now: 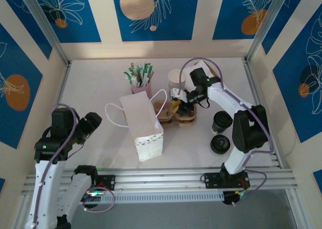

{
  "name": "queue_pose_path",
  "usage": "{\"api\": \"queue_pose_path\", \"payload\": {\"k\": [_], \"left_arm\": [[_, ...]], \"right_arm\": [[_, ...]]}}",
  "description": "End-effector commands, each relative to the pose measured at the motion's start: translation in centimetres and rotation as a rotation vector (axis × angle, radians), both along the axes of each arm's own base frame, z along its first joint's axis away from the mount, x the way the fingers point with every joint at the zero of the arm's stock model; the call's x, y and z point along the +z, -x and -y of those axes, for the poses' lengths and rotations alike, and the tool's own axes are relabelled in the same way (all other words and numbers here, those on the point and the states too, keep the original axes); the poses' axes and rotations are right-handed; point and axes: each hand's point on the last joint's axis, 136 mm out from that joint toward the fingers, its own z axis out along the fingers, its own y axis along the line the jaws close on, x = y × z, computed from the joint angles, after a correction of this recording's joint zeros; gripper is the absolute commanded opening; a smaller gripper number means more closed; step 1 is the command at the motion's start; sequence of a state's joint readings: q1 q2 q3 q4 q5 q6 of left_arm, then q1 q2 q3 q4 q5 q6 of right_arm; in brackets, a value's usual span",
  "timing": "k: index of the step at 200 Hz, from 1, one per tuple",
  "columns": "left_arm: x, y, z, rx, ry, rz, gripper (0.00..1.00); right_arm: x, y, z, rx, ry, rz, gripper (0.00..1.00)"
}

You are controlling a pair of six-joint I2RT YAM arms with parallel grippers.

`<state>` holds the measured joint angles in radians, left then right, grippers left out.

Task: Pack the takeout coffee

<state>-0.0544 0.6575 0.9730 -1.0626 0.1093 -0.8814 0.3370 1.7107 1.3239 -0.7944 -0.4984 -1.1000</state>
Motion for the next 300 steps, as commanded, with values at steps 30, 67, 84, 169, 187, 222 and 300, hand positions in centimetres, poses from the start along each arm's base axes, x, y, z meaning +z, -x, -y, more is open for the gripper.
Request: {"api": "queue_pose_path", "payload": {"k": [30,67,84,169,187,222,300], "left_arm": [[1.1,-0.1,-0.4,-0.003,-0.027,0.016,0.78],[1.0,-0.1,-0.3,-0.004,-0.026,0.007,0.78],[1.0,-0.1,-0.4,-0.003,-0.027,0.005,0.78],[1.7,-0.1,-0.5,-0.015,-0.048,0.013,0.78],[1.8,-0.1,-0.5,-0.019,-0.054,0.015,0.78],[1.7,0.0,-0.6,-0.02,-0.059,0.012,0.78],[1.6,-0.1,-0.5,-0.027,-0.062,0.01,0.78]], "right_arm": [[2.0,0.5,-0.9,-0.007,-0.108,-0.027,0.41],[1.7,0.4,-0.9,0.005,-0.081,-0.027,0.4],[-0.2,0.8,-0.5,0.056,0.044,0.05,0.43],[-3.2,1.5,1.2,0.089,0.188,0.015,0.55],[-3.8,1.4,1.4,0.083,0.208,0.01,0.55],[-4.4,1.0,1.6,0.077,0.242,0.007,0.54],[-4.7,0.8,1.1,0.092,0.247,-0.015,0.48]]}}
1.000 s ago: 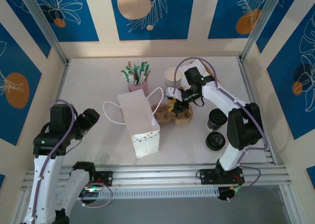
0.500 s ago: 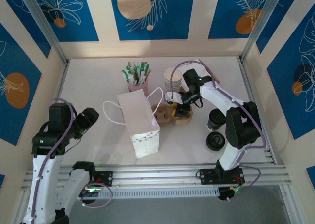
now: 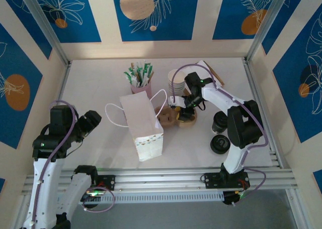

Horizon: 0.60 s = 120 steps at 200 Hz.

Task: Pack the takeout coffee

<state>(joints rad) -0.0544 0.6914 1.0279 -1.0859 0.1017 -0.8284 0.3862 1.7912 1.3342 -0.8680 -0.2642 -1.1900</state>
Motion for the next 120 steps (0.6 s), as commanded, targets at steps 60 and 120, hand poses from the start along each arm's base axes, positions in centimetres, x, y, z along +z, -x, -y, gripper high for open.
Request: {"api": "queue_pose_path", "payload": {"k": [60,120], "left_arm": [[0.17,0.4,-0.42,0.0,-0.027,-0.006,0.78],[0.24,0.5,-0.19,-0.014,-0.022,-0.016,0.78]], "right_arm": [[0.67,0.4,-0.9,0.034,-0.014,-0.035,0.43],[-0.12,0.63,-1.06,0.044,0.008,-0.044,0.49]]}}
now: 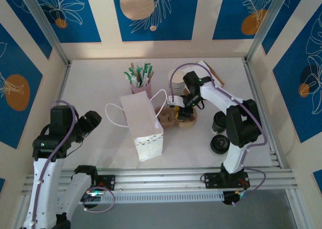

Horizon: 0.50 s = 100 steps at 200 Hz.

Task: Pack the takeout coffee

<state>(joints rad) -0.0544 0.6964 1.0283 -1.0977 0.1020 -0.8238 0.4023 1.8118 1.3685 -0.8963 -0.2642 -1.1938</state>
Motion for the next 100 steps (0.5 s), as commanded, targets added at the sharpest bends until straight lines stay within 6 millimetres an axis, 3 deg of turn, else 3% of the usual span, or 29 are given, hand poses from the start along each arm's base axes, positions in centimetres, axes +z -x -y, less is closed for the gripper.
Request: {"api": "queue_pose_path", "payload": {"k": [1,47,100], "left_arm": [[0.5,0.4,-0.2,-0.011,-0.018,-0.001,0.78],[0.3,1.1,-0.3,-0.001,-0.019,0.0,0.79],[0.1,1.2,-0.3,-0.002,-0.018,-0.001,0.79]], "right_arm": [[-0.3,0.6,-0.5,0.024,0.004,-0.034,0.49],[-0.1,0.6,-0.8,0.032,0.003,-0.033,0.44],[2.4,0.4,-1.4,-0.02,-0.097,-0.041,0.38]]}}
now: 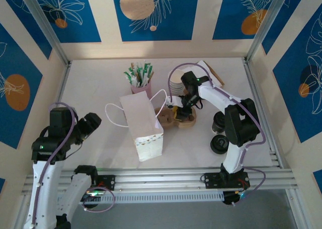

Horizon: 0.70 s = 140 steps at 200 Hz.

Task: Pack the takeout coffee

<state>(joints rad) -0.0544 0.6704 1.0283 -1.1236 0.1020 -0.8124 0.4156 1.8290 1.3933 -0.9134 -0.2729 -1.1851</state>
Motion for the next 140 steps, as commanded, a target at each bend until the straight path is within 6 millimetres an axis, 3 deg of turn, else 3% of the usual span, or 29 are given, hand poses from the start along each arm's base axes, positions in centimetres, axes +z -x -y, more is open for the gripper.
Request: {"api": "queue_pose_path", "payload": {"k": [1,15,41,61,79,100,140], "left_arm": [[0.1,0.4,-0.3,0.007,-0.01,-0.002,0.79],[0.2,0.4,-0.3,0.007,-0.008,0.001,0.79],[0.2,0.4,-0.3,0.01,-0.005,0.002,0.79],[0.1,0.4,-0.2,0.011,-0.003,0.001,0.79],[0.1,0.3,-0.3,0.017,-0.001,0.0,0.79],[0.3,0.3,-0.3,0.02,-0.004,0.006,0.79],[1.5,0.3,-1.0,0.03,-0.047,0.029,0.79]], "right_arm": [[2.4,0.3,-0.8,-0.029,-0.1,-0.027,0.38],[3.3,0.2,-1.0,-0.063,-0.162,-0.046,0.38],[1.5,0.9,-0.4,-0.016,-0.071,-0.018,0.38],[2.8,0.7,-0.9,-0.056,-0.156,-0.05,0.37],[1.9,0.8,-0.6,-0.029,-0.098,-0.019,0.37],[3.5,0.1,-0.9,-0.076,-0.178,-0.028,0.37],[4.4,0.5,-0.6,-0.084,-0.143,-0.002,0.37]]}}
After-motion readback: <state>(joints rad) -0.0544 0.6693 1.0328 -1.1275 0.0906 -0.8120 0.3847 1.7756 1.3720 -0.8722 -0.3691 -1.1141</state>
